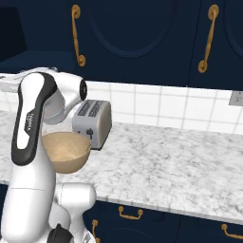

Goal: Open the cabinet, pick up the bread from the cabinet and place it in the basket. Then move the basket to the dining counter.

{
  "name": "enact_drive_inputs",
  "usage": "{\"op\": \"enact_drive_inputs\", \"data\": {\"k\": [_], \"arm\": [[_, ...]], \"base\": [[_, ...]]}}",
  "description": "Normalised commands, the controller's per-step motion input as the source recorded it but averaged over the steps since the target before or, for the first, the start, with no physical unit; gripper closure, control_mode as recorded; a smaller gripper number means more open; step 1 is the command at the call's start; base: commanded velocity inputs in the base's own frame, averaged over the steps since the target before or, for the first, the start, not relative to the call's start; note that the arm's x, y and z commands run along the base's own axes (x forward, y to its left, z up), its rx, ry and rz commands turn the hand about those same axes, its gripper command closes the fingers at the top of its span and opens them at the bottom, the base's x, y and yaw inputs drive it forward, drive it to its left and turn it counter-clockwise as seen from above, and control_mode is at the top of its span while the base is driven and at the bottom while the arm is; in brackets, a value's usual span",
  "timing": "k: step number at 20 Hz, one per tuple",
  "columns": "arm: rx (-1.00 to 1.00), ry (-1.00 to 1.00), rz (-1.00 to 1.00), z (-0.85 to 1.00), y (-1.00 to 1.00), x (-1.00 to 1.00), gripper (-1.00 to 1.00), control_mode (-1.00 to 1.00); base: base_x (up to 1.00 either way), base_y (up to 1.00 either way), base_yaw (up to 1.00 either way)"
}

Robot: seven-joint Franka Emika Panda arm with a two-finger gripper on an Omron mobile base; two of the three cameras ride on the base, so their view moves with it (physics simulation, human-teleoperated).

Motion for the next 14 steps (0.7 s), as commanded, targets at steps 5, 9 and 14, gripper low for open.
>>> {"op": "enact_drive_inputs", "data": {"k": [5,9,14], "arm": [[-0.03,0.00,0.10,0.00,0.85,0.12,-1.00,-1.00],[-0.03,0.00,0.18,0.00,1.00,0.00,-1.00,-1.00],[-0.05,0.00,0.13,0.00,1.00,-0.39,-1.00,-1.00]], "base": [[0.00,0.00,0.00],[0.00,0.00,0.00],[0.00,0.00,0.00]]}}
